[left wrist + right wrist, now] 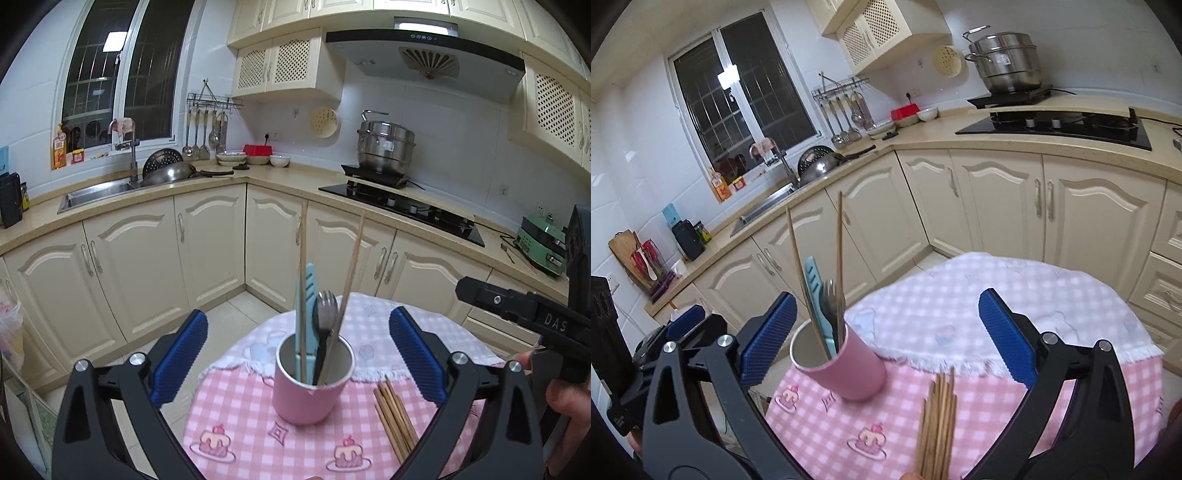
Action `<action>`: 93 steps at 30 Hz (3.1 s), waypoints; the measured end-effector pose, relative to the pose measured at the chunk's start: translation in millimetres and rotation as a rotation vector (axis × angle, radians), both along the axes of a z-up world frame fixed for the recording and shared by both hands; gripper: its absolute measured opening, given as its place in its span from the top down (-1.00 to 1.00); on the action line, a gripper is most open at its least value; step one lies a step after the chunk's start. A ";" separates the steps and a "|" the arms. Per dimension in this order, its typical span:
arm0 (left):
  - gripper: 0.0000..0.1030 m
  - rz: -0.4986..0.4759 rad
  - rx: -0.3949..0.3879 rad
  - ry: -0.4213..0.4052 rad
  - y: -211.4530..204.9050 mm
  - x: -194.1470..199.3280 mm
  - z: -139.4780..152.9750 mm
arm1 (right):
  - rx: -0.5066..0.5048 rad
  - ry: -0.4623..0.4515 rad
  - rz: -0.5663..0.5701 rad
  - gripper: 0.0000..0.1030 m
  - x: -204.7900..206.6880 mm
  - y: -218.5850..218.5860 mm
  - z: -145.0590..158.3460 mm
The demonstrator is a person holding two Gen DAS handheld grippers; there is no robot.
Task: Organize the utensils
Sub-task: 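Release the chopsticks into the pink cup with both tools, then move both tools back to the remaining chopstick bundle, then grasp one chopstick with the right tool while the left tool grasps another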
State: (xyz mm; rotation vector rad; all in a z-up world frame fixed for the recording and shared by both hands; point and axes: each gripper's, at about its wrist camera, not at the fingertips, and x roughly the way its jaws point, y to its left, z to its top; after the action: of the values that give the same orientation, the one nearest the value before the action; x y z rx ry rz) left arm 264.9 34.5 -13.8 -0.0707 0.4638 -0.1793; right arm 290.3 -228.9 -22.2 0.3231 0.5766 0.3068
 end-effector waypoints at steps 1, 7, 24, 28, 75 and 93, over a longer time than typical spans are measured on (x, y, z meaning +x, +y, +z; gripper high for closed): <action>-0.88 -0.002 -0.001 0.001 0.0 -3.4 0.1 | 0.000 0.006 0.002 -0.88 -3.0 -2.1 0.0; -0.88 -0.018 -0.009 0.019 -3.5 -23.4 -3.8 | -0.038 0.074 0.022 -0.88 -17.1 -11.4 -4.4; -0.88 -0.052 0.006 0.188 -38.4 -39.8 -53.1 | -0.111 0.321 0.039 -0.88 -32.9 -44.9 -58.1; -0.88 -0.055 0.012 0.244 -47.3 -37.8 -68.1 | -0.114 0.354 0.044 -0.88 -33.3 -50.2 -66.9; 0.03 -0.114 0.229 0.613 -120.4 5.5 -180.6 | -0.234 0.573 0.128 -0.88 -31.9 -49.4 -151.7; 0.07 -0.193 0.211 0.585 -97.1 -8.9 -180.3 | -0.418 0.577 0.109 -0.87 -13.0 -4.6 -159.3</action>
State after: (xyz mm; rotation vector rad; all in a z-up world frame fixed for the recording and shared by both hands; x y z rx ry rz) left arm 256.0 -62.6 -194.1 0.1336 1.0715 -0.3001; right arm 277.4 -233.5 -181.5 -0.0337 1.2075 0.1869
